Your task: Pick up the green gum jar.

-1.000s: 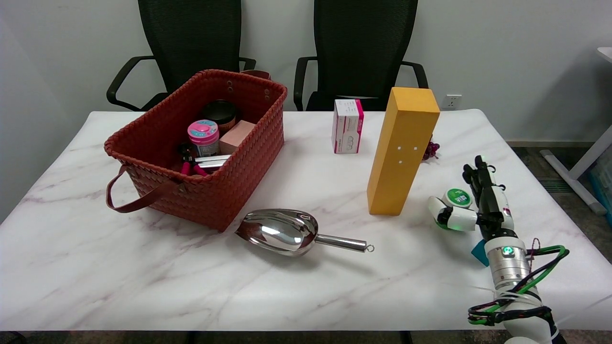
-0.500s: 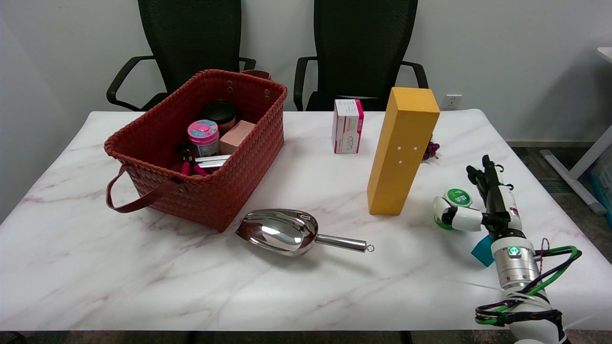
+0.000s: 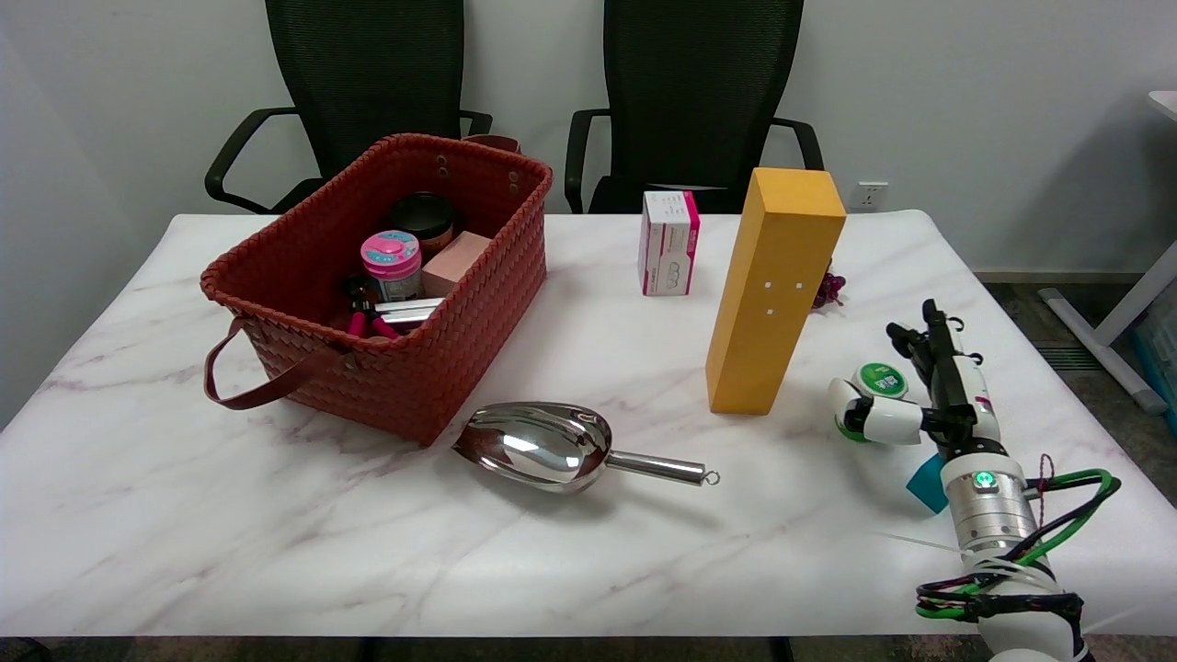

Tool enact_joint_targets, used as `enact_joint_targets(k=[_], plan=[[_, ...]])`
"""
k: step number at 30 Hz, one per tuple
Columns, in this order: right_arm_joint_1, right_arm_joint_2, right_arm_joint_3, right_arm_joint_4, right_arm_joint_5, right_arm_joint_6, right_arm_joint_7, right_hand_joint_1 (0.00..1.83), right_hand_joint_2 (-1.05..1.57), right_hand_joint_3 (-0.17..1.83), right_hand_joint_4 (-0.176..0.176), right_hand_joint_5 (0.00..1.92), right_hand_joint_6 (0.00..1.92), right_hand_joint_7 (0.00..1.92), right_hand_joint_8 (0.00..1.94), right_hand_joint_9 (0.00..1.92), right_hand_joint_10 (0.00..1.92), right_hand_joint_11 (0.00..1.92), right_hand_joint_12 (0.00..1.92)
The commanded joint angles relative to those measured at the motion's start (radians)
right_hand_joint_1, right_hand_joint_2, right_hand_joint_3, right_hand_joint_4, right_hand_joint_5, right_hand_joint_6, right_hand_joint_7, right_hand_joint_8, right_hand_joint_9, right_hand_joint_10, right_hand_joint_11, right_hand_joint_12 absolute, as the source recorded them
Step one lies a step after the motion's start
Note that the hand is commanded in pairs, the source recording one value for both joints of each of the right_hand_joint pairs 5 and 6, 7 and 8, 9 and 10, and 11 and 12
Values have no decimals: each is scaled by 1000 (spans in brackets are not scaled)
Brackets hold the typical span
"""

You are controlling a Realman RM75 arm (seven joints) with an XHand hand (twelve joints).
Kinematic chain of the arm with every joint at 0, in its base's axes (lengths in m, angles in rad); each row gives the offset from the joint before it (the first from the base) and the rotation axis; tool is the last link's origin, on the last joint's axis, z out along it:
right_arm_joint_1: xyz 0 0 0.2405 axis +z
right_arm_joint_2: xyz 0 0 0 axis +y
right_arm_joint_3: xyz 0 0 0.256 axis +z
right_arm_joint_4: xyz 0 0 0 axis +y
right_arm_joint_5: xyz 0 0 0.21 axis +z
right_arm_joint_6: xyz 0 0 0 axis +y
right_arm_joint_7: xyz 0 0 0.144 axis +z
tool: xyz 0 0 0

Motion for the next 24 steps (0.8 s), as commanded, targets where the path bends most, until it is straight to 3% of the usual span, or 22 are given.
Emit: enact_joint_targets(k=[1, 17, 24], plan=[[24, 20, -29, 42, 67, -62, -55, 1245, 211, 1144, 0, 0, 0, 296, 296, 230, 230, 0, 0], [30, 23, -33, 4, 73, -67, -45, 1241, 289, 1128, 0, 0, 0, 316, 316, 259, 259, 0, 0], [26, 20, -25, -10, 74, -66, -45, 1283, 519, 1100, 0, 0, 0, 485, 485, 408, 408, 99, 99]])
